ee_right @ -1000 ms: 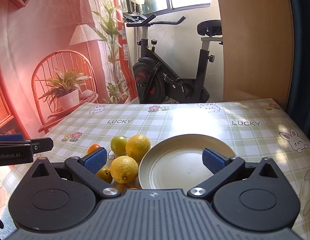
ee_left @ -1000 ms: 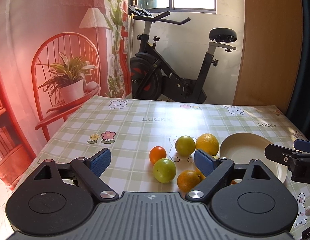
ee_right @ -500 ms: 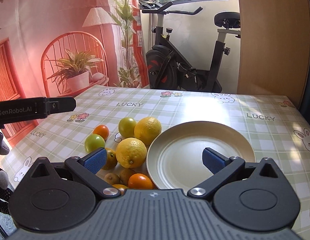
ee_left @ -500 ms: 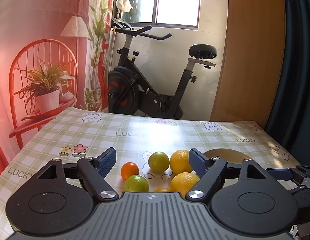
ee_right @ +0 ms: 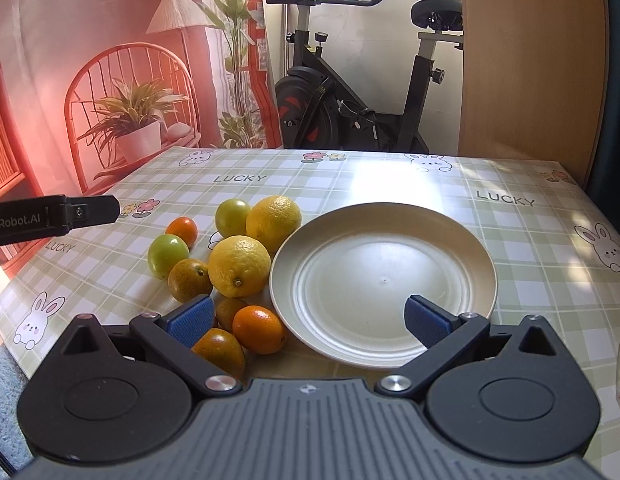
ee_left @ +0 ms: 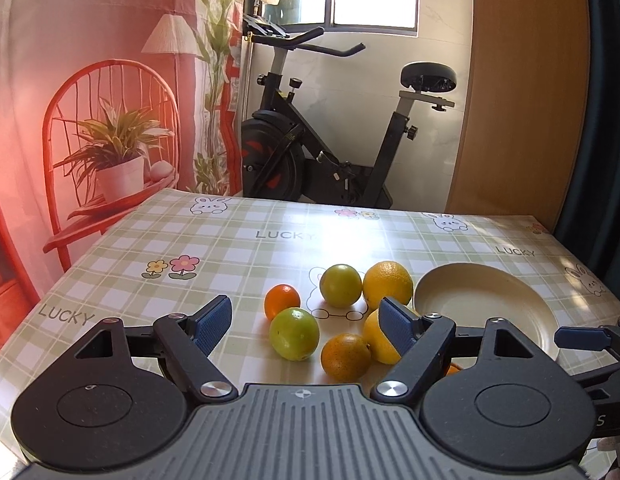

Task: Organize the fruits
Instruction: 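Move the left gripper down toward a small tangerine beside the lemons, then close the left gripper around the small tangerine, then carry the tangerine onto the white plate and open the left gripper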

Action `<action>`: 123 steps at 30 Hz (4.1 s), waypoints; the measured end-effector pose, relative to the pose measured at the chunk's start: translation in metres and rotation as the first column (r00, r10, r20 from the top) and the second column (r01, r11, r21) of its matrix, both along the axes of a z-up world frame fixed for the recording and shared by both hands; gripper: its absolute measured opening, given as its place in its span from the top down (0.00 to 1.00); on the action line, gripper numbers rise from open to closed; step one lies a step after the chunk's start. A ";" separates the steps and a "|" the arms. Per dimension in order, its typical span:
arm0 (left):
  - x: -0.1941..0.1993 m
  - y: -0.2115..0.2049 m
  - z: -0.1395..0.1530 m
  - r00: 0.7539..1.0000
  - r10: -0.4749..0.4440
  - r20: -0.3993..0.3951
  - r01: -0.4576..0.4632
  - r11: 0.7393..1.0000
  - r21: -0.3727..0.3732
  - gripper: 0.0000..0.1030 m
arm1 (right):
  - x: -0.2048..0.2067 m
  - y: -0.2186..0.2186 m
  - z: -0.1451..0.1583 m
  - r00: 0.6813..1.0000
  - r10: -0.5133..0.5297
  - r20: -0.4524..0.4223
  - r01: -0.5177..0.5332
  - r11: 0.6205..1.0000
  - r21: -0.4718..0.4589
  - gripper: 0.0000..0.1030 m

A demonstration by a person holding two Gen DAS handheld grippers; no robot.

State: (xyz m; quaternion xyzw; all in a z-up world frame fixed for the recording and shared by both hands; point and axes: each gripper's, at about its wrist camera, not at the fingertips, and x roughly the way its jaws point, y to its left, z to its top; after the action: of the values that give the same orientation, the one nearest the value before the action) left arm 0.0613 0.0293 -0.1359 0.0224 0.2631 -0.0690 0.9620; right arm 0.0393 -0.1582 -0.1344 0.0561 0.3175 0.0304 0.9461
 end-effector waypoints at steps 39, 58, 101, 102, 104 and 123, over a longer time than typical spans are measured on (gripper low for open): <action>-0.007 0.008 -0.036 0.971 -0.202 -0.130 0.194 0.979 -0.069 0.22 | -0.010 0.031 -0.021 0.979 0.190 -0.073 -0.194 0.980 -0.048 0.19; 0.005 -0.009 -0.062 0.900 -0.376 -0.222 0.331 0.919 -0.212 0.52 | -0.001 0.035 -0.033 0.957 0.284 -0.061 -0.287 0.957 -0.043 0.52; 0.037 -0.047 -0.034 0.878 -0.451 -0.163 0.409 0.881 -0.237 0.58 | 0.014 0.023 -0.012 0.961 0.277 0.000 -0.277 0.960 -0.024 0.58; 0.041 -0.051 -0.032 0.877 -0.452 -0.161 0.412 0.881 -0.232 0.58 | 0.015 0.021 -0.010 0.962 0.272 0.006 -0.271 0.962 -0.032 0.58; 0.050 -0.059 -0.029 0.876 -0.456 -0.159 0.418 0.881 -0.223 0.58 | 0.021 0.016 -0.006 0.964 0.266 0.012 -0.264 0.963 -0.056 0.58; 0.139 -0.088 -0.060 0.875 -0.404 -0.267 0.360 0.911 -0.201 0.56 | 0.104 -0.013 -0.031 0.966 0.258 -0.020 -0.259 0.963 -0.069 0.58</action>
State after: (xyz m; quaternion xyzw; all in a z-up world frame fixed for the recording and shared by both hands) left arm 0.2003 -0.0584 -0.1955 -0.0070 0.3920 -0.2795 0.8764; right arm 0.1437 -0.1710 -0.1656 -0.0194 0.3281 0.1420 0.9337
